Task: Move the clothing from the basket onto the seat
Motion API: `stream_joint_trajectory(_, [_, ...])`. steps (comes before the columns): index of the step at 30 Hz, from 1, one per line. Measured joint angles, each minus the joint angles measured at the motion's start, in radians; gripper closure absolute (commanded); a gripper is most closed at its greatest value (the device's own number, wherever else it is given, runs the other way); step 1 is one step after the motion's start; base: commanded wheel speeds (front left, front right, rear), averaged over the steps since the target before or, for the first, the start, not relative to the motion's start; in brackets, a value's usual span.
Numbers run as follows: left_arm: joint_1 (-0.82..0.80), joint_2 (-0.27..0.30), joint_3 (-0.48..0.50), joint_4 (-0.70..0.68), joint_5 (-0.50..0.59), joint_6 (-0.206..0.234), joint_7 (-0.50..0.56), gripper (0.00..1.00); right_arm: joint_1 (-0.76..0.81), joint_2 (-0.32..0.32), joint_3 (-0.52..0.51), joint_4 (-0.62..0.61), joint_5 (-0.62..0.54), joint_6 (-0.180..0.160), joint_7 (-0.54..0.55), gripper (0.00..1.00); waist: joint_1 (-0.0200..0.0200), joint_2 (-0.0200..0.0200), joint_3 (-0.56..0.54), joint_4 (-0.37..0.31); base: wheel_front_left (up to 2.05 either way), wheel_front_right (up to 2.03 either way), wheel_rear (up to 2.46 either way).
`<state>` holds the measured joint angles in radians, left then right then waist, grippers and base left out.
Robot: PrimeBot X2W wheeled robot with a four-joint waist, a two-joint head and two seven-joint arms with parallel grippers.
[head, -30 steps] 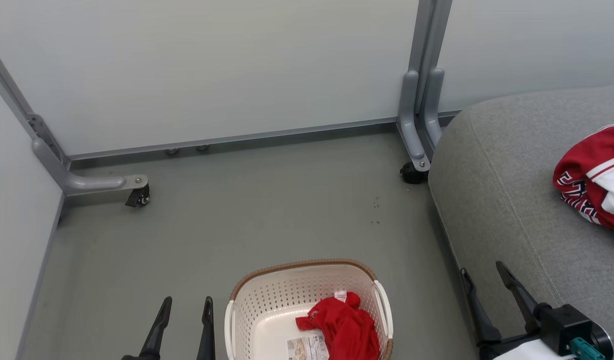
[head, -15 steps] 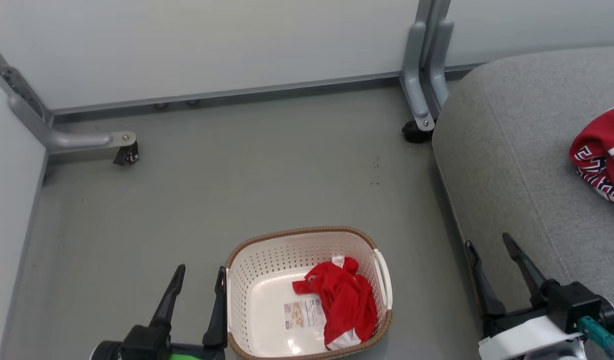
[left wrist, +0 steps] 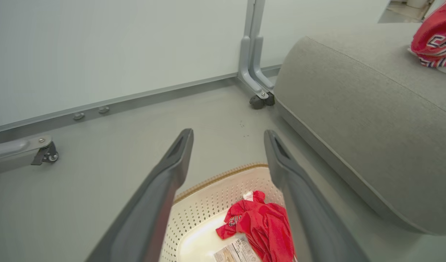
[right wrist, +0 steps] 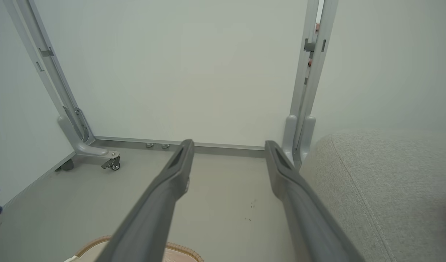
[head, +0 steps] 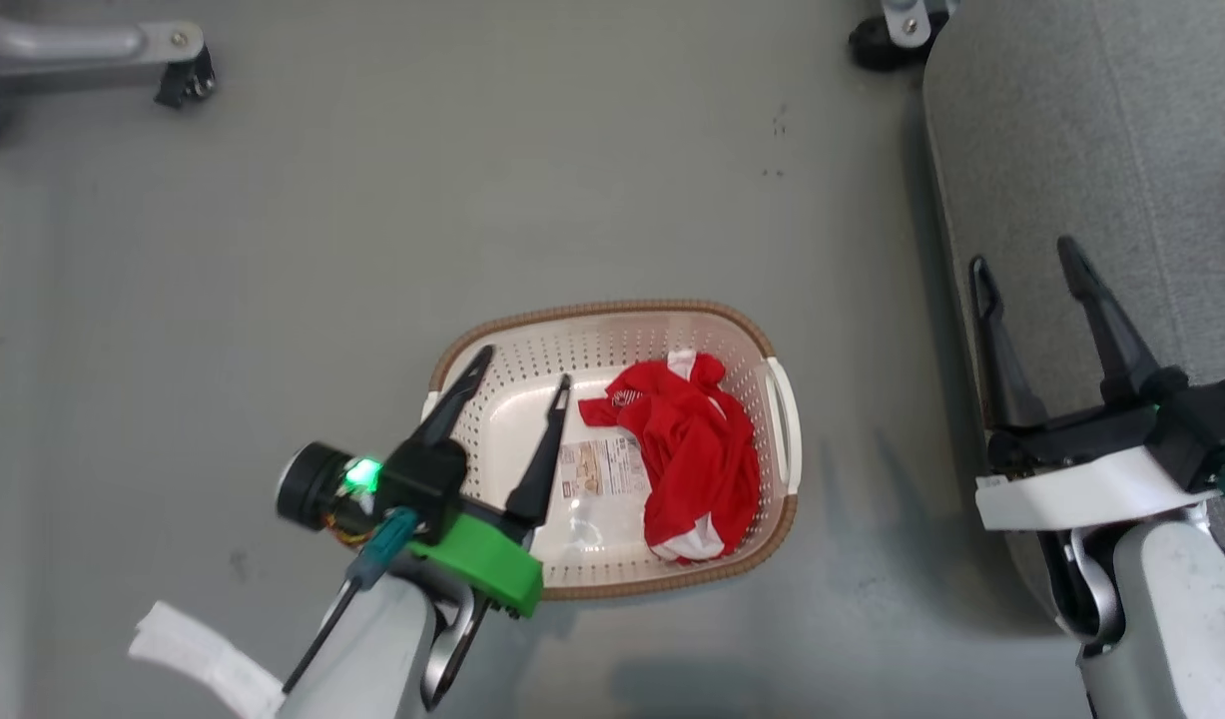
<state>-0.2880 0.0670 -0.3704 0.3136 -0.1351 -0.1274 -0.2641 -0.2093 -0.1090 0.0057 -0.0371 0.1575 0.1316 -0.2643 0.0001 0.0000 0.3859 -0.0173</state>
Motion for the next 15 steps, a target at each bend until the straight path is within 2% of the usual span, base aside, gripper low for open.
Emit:
stream_joint_trajectory(8, [-0.318,0.035,-0.264,0.250,-0.138,-0.002,0.000,0.00,-0.136,-0.026,-0.017,-0.031,-0.009,0.000,0.000,0.00,0.0001,0.0000,0.184,-0.002,0.00,0.00,0.00])
stream_joint_trajectory(15, [-0.544,0.030,-0.470,0.439,-0.294,-0.002,0.000,0.00,-0.209,-0.035,-0.054,-0.076,-0.009,0.000,0.000,0.00,0.0002,0.0000,0.331,-0.019,0.00,0.00,0.00])
